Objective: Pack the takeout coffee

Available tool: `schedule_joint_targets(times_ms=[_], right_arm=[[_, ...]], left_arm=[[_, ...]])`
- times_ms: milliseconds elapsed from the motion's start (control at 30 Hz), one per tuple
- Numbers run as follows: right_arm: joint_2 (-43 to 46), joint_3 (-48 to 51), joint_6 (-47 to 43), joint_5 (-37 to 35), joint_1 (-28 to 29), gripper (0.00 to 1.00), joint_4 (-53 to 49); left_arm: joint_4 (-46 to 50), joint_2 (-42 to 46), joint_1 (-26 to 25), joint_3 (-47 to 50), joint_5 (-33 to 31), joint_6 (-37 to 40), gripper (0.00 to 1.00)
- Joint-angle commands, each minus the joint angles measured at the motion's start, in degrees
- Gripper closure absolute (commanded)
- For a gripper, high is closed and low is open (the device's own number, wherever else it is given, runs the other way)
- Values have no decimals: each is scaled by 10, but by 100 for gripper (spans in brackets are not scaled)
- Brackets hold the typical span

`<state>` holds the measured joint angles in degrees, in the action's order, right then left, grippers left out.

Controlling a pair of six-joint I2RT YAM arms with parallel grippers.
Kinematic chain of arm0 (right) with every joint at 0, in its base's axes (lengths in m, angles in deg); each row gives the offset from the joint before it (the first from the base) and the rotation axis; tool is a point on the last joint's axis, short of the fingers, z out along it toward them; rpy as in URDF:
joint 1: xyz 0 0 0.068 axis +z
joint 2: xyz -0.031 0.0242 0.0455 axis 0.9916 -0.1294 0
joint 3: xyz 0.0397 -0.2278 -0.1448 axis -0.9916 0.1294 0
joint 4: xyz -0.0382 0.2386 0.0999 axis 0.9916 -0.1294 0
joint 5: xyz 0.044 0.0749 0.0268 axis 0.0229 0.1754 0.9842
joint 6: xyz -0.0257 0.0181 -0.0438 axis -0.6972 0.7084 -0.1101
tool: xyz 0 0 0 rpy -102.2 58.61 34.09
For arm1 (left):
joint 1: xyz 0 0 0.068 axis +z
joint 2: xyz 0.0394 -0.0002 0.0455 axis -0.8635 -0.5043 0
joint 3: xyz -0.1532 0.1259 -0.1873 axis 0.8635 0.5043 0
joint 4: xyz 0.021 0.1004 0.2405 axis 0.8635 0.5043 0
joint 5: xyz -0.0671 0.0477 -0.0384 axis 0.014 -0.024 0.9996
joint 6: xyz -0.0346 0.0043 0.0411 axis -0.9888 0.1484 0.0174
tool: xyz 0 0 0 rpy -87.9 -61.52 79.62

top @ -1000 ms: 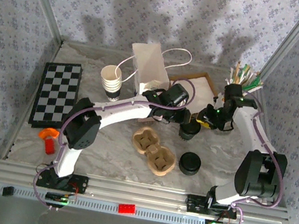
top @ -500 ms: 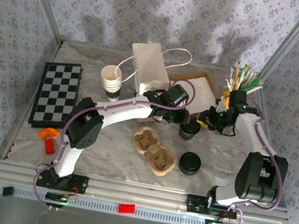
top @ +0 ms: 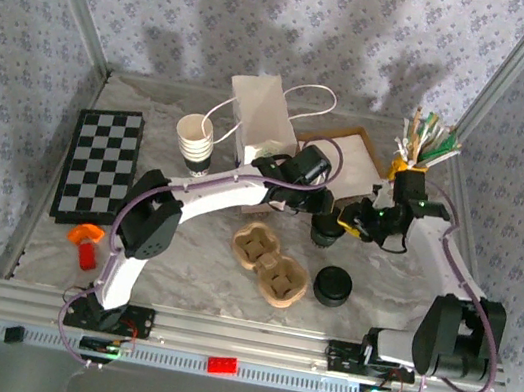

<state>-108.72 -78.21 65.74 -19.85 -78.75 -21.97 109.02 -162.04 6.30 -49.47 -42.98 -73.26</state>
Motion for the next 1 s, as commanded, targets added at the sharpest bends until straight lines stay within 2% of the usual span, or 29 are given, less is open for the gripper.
schedule_joint_targets(times_ms=[0,133,233,367,567,733,967], right_arm=[[22,23,38,-9,18,67,-36],[49,12,57,5,25,61,-29],[59,-16,48,-16,13,52,-69],[42,-46,3,-43,-15,51,-107],[-29,-93,-54,-55,-3,61,-132],[-52,-102,-63,-64,4,72,-131],[-63,-93,-67,-58,7,78,-124]], left_arm=[[8,-24,-3,-29,-1,17,68],[13,-25,-1,-49,-1,27,67],[19,-6,0,-47,-19,32,63],[36,23,0,-30,-39,27,59],[56,55,0,16,-31,-1,60],[18,62,-5,50,-4,-14,62],[13,42,-6,42,23,-11,66]])
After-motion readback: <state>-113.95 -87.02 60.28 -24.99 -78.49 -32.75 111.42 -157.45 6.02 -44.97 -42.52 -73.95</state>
